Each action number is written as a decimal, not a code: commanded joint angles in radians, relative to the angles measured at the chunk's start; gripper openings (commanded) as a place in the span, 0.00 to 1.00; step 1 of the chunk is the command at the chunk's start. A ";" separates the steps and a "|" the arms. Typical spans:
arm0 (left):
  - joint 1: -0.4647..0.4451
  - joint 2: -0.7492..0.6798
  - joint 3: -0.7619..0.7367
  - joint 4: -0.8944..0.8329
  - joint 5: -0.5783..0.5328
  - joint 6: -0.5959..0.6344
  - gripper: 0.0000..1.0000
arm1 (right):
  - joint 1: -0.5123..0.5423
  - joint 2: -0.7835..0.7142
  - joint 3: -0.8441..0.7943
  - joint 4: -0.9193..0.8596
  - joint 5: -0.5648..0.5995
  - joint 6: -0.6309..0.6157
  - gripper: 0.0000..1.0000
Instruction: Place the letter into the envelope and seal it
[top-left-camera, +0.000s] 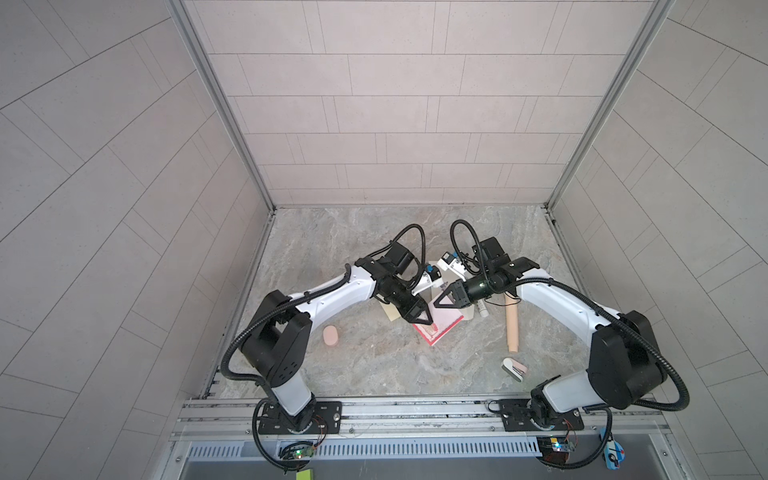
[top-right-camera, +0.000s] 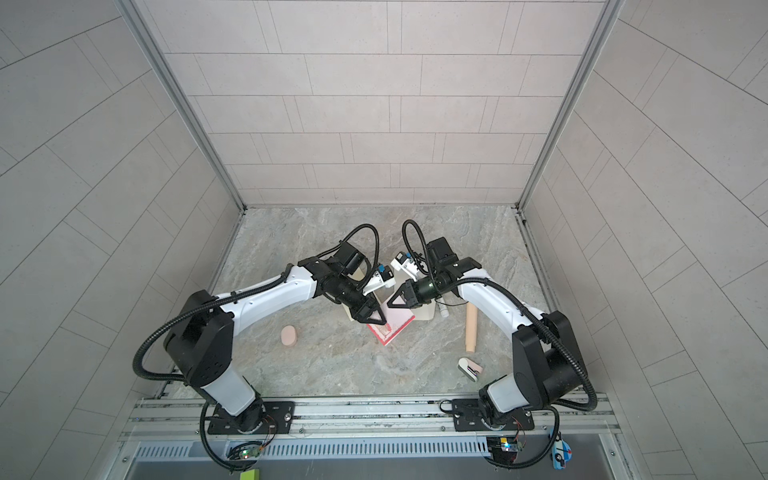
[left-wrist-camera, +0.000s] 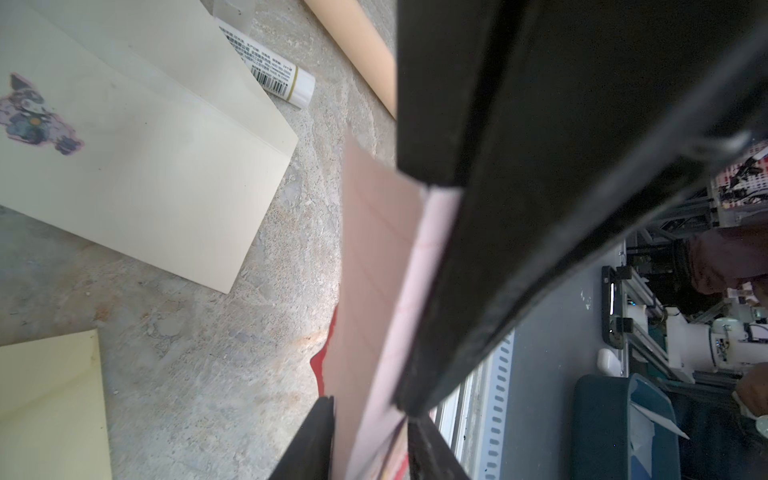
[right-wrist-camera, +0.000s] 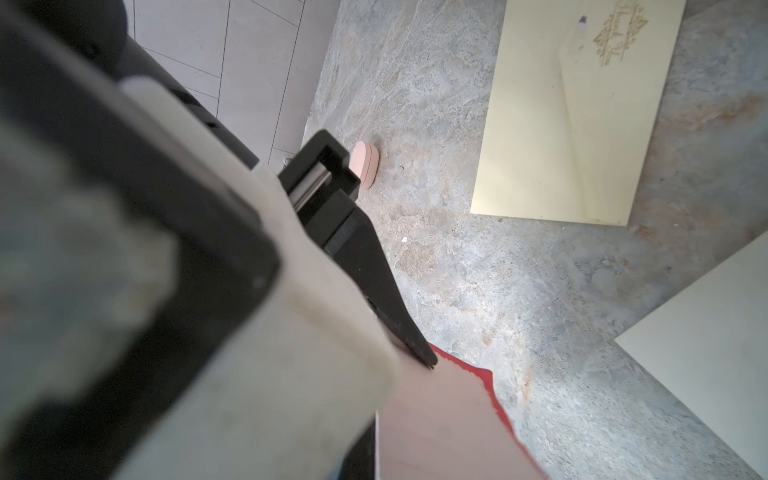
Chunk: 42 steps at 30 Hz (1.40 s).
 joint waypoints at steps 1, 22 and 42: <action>0.002 0.006 0.041 -0.021 0.051 0.013 0.21 | 0.007 -0.005 0.032 -0.027 -0.002 -0.027 0.09; 0.179 -0.071 -0.192 1.015 0.179 -0.822 0.00 | -0.204 -0.209 -0.181 0.467 0.071 0.375 0.56; 0.191 -0.004 -0.282 1.567 0.202 -1.232 0.00 | -0.140 -0.173 -0.062 0.572 0.038 0.427 0.27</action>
